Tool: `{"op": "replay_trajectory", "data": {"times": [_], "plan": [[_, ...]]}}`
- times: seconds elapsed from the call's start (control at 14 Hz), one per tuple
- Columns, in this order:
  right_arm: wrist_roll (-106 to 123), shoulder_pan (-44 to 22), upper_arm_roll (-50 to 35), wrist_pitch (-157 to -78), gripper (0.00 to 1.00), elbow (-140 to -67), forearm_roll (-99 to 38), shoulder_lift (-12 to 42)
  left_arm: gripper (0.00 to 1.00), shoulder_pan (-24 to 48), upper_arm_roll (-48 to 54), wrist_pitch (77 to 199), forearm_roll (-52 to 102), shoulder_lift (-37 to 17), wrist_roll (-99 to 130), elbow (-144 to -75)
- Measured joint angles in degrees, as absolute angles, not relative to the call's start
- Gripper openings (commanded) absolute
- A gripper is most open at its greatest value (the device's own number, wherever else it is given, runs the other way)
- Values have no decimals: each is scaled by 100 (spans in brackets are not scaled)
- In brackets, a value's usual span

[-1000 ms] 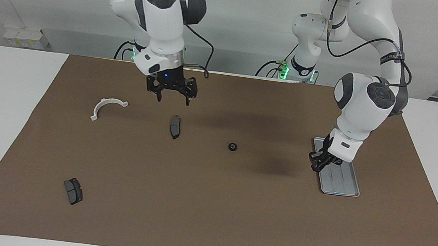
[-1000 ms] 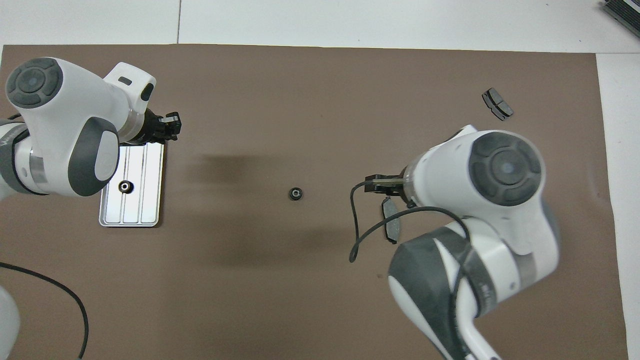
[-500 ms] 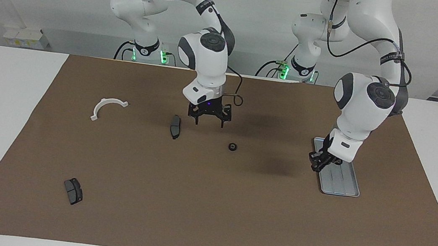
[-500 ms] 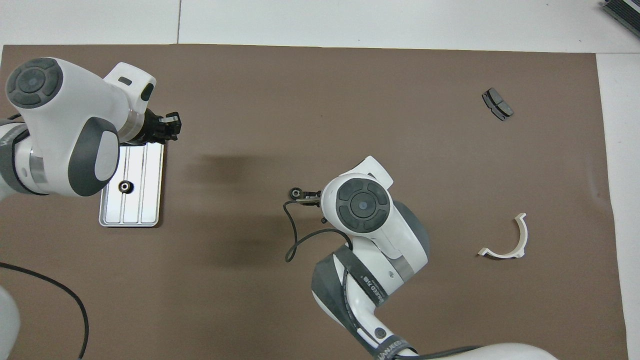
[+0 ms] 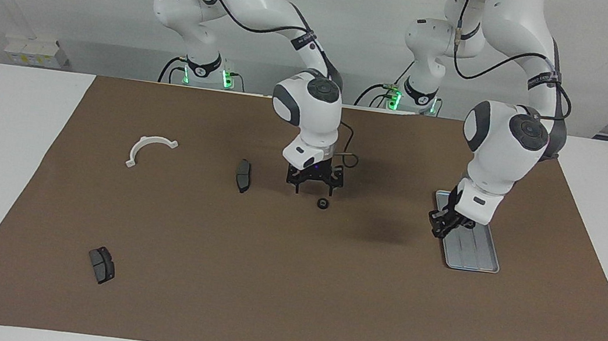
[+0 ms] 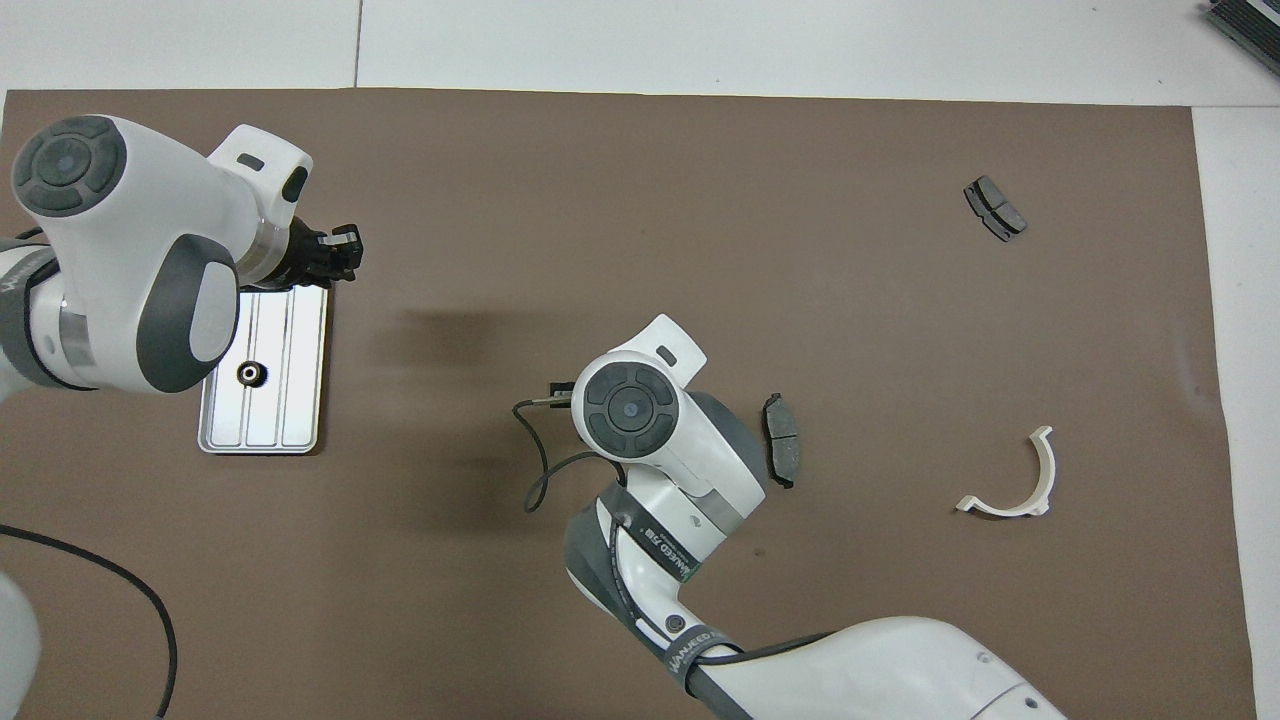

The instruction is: Place bearing gear from tray to pile

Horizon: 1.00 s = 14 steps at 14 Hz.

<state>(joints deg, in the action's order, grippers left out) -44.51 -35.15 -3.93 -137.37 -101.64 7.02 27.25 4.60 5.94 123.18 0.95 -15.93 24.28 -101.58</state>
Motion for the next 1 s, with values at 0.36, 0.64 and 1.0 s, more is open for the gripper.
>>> {"op": "replay_trajectory", "data": {"times": [0.36,0.64,1.0], "plan": [[-4452,-3515,-385,-13862,79,-9718,782,3095,13,460,597,12319,95,-1593,2427,-10158],[-4452,-3530,-385,-13940,70,-9758,789,3148,13,460,597,12319,95,-1593,2427,-10158],[-4469,-3617,-386,-13960,25,-9768,789,3169,13,471,612,12319,95,-1593,2427,-10160]]}}
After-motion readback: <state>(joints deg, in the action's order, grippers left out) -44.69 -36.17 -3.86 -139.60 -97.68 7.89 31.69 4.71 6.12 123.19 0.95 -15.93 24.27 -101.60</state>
